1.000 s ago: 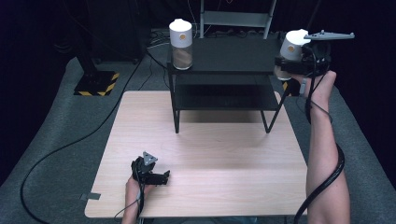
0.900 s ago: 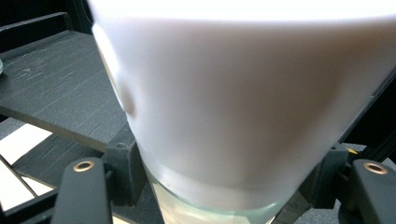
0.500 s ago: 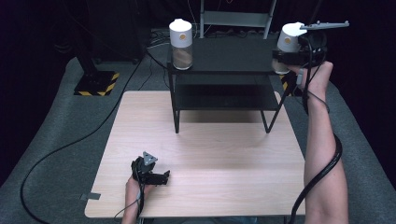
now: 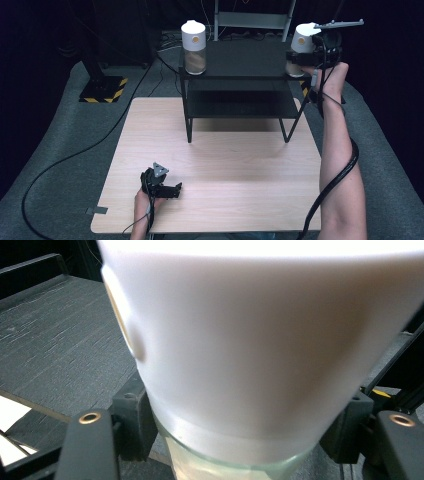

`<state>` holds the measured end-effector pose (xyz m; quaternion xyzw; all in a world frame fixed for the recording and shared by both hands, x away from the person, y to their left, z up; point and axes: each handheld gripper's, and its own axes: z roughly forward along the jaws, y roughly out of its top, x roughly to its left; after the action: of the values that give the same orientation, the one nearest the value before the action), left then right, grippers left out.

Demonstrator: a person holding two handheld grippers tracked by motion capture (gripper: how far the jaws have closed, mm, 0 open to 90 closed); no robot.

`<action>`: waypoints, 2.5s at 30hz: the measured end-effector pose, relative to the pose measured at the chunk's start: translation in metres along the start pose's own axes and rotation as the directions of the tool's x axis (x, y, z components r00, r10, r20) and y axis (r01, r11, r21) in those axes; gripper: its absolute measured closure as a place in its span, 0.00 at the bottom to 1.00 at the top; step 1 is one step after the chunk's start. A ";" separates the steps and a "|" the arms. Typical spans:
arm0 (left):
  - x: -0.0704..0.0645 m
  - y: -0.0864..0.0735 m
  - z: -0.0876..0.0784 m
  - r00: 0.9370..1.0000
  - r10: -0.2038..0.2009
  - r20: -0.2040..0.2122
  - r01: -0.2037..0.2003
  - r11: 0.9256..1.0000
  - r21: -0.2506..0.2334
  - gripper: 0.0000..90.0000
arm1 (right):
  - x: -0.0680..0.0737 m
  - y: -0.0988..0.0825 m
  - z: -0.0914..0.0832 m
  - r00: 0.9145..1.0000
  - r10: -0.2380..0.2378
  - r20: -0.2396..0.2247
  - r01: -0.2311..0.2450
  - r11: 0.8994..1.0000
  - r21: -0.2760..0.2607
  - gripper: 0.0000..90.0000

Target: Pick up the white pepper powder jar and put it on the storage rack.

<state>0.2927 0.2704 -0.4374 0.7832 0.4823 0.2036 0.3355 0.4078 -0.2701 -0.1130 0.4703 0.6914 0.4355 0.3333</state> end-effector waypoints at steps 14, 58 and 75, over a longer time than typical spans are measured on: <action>0.000 0.000 0.000 1.000 0.000 0.000 0.000 1.000 0.001 0.00 | -0.003 0.004 0.015 1.000 0.026 0.002 -0.026 1.000 0.006 0.33; 0.000 0.000 0.000 1.000 0.000 0.000 0.000 1.000 0.000 0.00 | -0.012 0.013 0.010 0.999 0.024 -0.039 -0.020 0.994 0.112 0.03; 0.000 0.000 0.000 1.000 0.001 -0.001 -0.001 1.000 -0.001 0.00 | 0.004 -0.061 -0.030 0.990 -0.102 -0.093 0.118 0.975 0.188 0.00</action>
<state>0.2925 0.2703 -0.4376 0.7831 0.4821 0.2042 0.3357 0.3586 -0.2860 -0.1576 0.4428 0.7687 0.3664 0.2807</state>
